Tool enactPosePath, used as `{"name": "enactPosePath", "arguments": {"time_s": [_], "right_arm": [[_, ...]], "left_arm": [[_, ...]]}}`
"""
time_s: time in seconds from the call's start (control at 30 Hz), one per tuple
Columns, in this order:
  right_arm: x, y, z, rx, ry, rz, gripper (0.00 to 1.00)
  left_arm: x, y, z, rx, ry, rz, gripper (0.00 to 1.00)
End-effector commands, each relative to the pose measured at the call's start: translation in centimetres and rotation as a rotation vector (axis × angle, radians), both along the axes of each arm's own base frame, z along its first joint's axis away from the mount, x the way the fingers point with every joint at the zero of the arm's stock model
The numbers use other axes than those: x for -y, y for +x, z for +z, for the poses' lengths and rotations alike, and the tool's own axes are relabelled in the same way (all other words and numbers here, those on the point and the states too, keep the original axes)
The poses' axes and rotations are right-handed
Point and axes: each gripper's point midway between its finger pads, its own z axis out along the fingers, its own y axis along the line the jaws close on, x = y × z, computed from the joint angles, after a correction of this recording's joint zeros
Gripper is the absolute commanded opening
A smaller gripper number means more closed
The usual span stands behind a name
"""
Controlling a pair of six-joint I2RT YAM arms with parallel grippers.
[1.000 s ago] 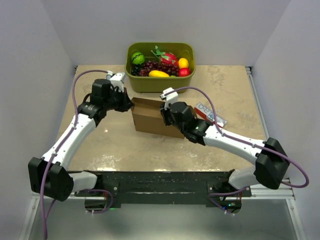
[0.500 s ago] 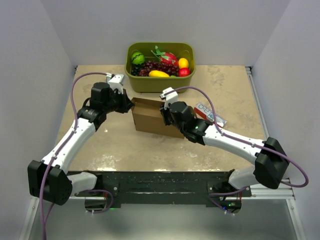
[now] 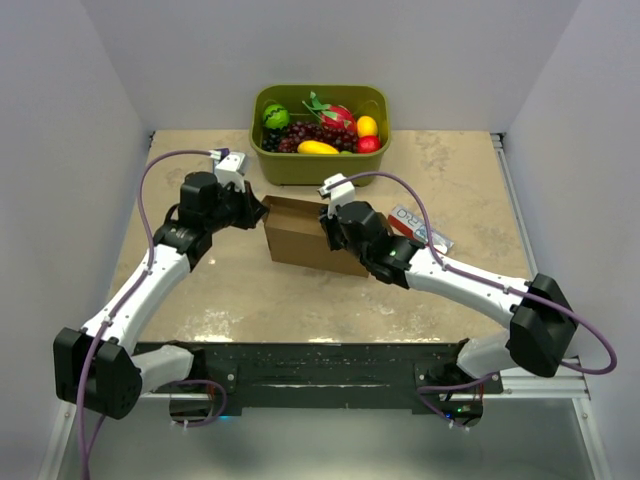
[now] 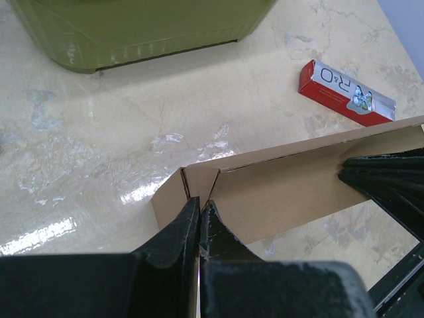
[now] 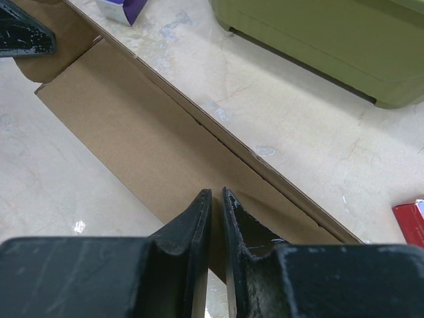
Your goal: Fold the paper box
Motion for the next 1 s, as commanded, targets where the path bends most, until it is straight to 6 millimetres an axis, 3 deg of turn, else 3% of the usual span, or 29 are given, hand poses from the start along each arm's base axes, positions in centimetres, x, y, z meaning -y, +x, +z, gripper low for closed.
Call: {"name": "enactPosePath", "arguments": {"time_s": [0.0,0.33,0.97], "right_arm": [[2.2,-1.7,-5.4,-0.146,-0.177,-0.003,0.18],[2.2,-1.7,-5.5,-0.153,-0.185,-0.007,0.18],[1.7,-1.6,-6.2,-0.17,-0.187,0.002,0.18]], "left_arm": [[-0.7,-1.5,-2.9,-0.074,0.072,-0.002,0.0],[-1.3,-1.6,-4.7,-0.102,0.104,0.017,0.0],[2.3,-2.8,-2.2,-0.105,-0.167,-0.062,0.0]]}}
